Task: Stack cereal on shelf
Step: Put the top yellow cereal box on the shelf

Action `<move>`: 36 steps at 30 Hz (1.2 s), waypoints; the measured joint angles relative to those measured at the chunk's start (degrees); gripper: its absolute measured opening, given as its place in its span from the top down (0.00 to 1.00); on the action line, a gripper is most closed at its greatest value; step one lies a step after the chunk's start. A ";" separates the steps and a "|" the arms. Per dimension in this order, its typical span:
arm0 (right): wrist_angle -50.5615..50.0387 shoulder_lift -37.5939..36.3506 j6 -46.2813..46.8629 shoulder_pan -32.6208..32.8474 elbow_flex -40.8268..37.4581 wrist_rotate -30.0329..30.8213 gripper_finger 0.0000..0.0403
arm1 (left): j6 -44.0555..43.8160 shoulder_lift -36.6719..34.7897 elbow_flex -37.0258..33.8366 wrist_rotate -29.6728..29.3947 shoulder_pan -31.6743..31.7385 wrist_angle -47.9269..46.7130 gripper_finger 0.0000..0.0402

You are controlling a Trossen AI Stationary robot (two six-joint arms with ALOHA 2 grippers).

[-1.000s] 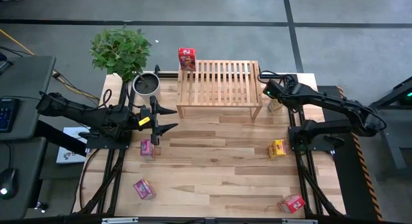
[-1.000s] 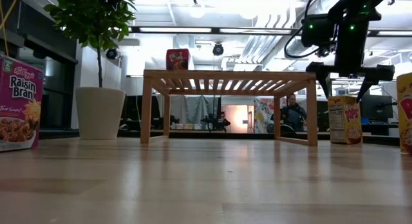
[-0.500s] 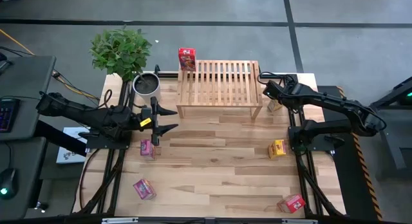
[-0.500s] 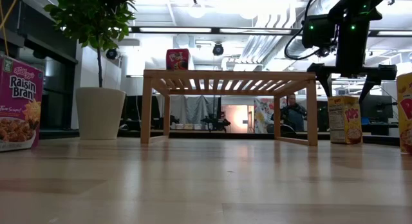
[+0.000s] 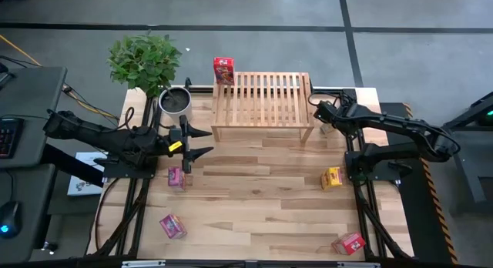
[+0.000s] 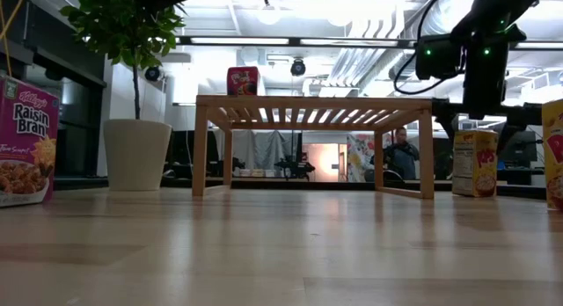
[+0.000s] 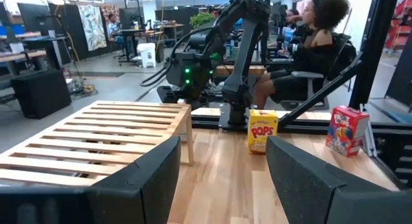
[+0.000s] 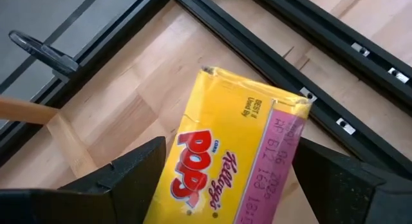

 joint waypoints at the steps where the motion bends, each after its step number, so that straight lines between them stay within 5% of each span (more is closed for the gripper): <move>1: -0.07 0.00 0.07 0.00 -0.02 0.05 0.20 | 0.41 0.00 0.00 -0.02 0.00 -0.02 0.46; 11: -0.09 0.00 -0.45 0.00 -0.02 1.17 0.23 | 0.71 0.00 0.00 -0.04 0.00 -0.04 0.46; 23: -0.60 -0.04 -4.21 -0.04 -0.02 1.46 0.40 | 0.25 0.00 0.00 -0.03 0.00 -0.04 0.46; 36: -5.00 -5.91 -24.93 1.38 11.36 4.58 0.50 | 0.27 -0.02 0.00 -0.84 0.00 -0.04 0.46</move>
